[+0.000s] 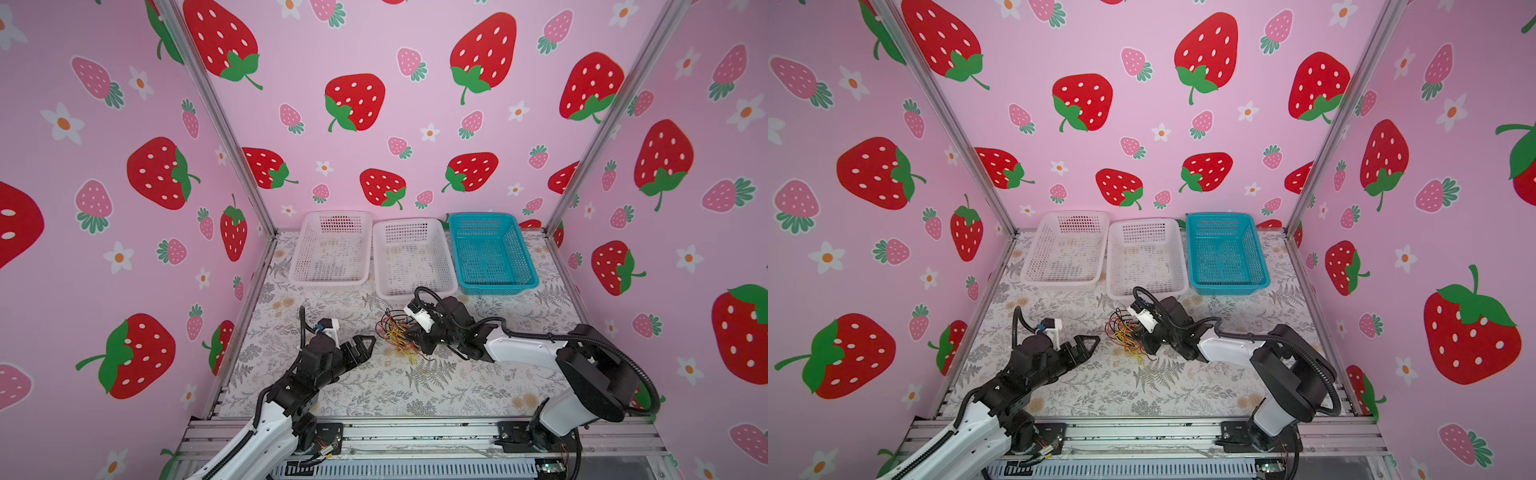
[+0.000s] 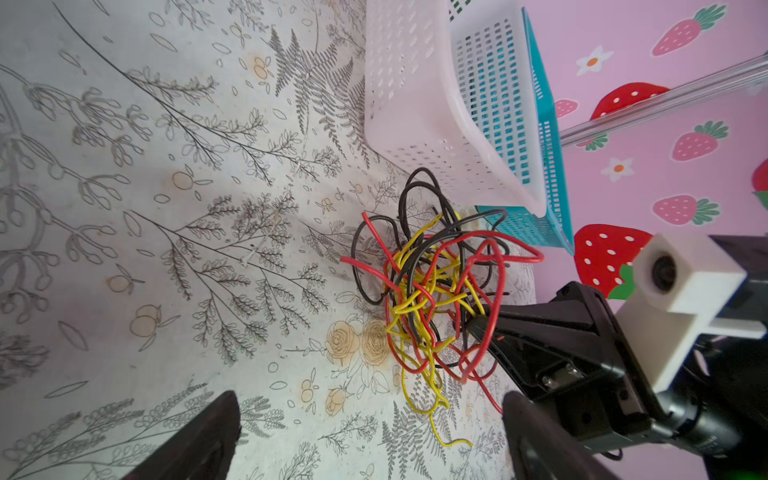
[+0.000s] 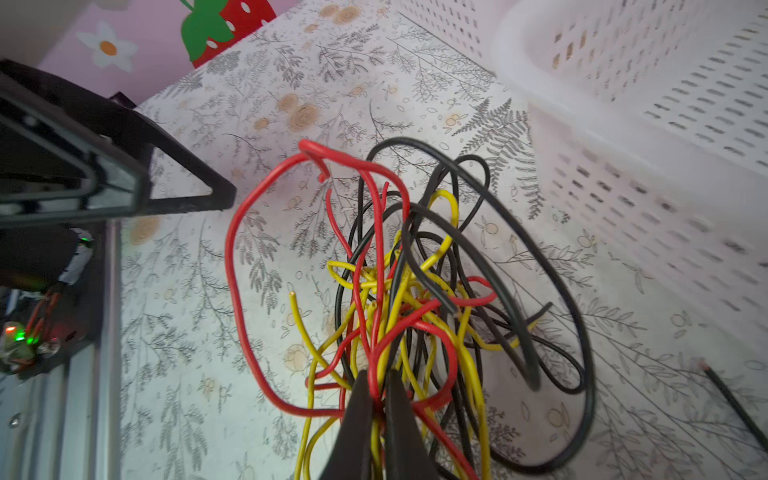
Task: Untangle the cables
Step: 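Lift the wire bundle with the right gripper while the left gripper grasps wires beside it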
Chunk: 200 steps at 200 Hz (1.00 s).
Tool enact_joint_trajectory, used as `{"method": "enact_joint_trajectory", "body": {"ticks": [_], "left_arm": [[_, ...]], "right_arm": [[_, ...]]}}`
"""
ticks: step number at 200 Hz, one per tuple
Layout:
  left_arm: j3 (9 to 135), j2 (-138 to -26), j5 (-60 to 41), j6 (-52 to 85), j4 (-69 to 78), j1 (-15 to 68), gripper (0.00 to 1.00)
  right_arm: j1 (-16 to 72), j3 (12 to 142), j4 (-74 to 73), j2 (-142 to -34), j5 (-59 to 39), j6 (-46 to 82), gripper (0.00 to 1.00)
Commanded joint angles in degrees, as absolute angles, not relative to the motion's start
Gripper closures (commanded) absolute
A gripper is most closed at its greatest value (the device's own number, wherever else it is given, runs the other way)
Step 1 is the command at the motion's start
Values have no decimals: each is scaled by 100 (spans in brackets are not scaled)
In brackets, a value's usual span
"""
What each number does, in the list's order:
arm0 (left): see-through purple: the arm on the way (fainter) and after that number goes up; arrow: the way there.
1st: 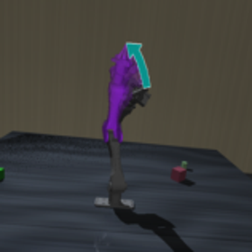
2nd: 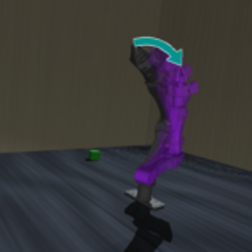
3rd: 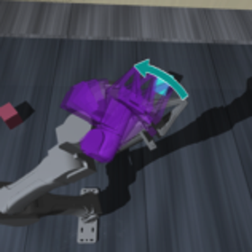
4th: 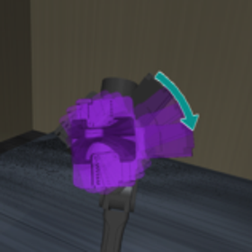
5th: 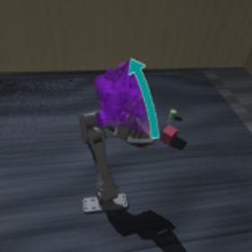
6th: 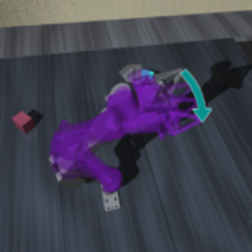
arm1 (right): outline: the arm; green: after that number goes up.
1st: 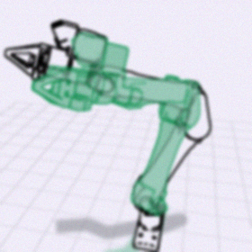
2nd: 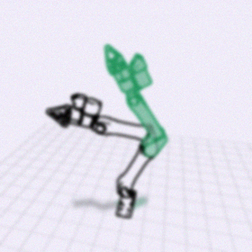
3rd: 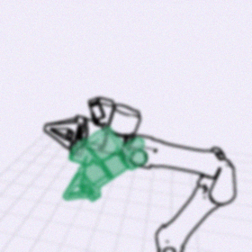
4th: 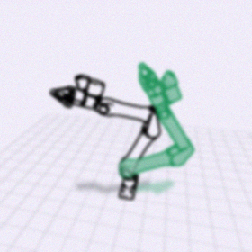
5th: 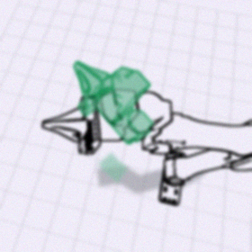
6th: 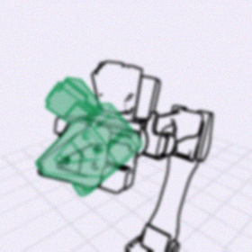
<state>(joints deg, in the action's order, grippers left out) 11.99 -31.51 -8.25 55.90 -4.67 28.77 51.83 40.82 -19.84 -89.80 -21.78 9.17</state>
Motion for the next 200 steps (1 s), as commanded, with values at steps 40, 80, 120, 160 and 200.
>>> {"method": "enact_joint_trajectory", "body": {"ticks": [40,80,120,160,200], "left_arm": [[495,-2205,-965,6457,737,3159,6],[381,-1887,-921,6598,871,3271,13],[390,-2362,-885,6616,1449,3391,23],[586,-3293,-857,6544,2145,3576,25],[980,-4154,-818,6305,2643,3970,28]], "right_arm": [[4642,3516,-3679,-8531,-4127,1814,100],[4559,3399,-4298,-8615,-4825,2220,100],[4544,3373,-4586,-8700,-5139,2398,100],[4539,3415,-4536,-8768,-5211,2413,100],[4543,3460,-4605,-8851,-5314,2518,100]]}}
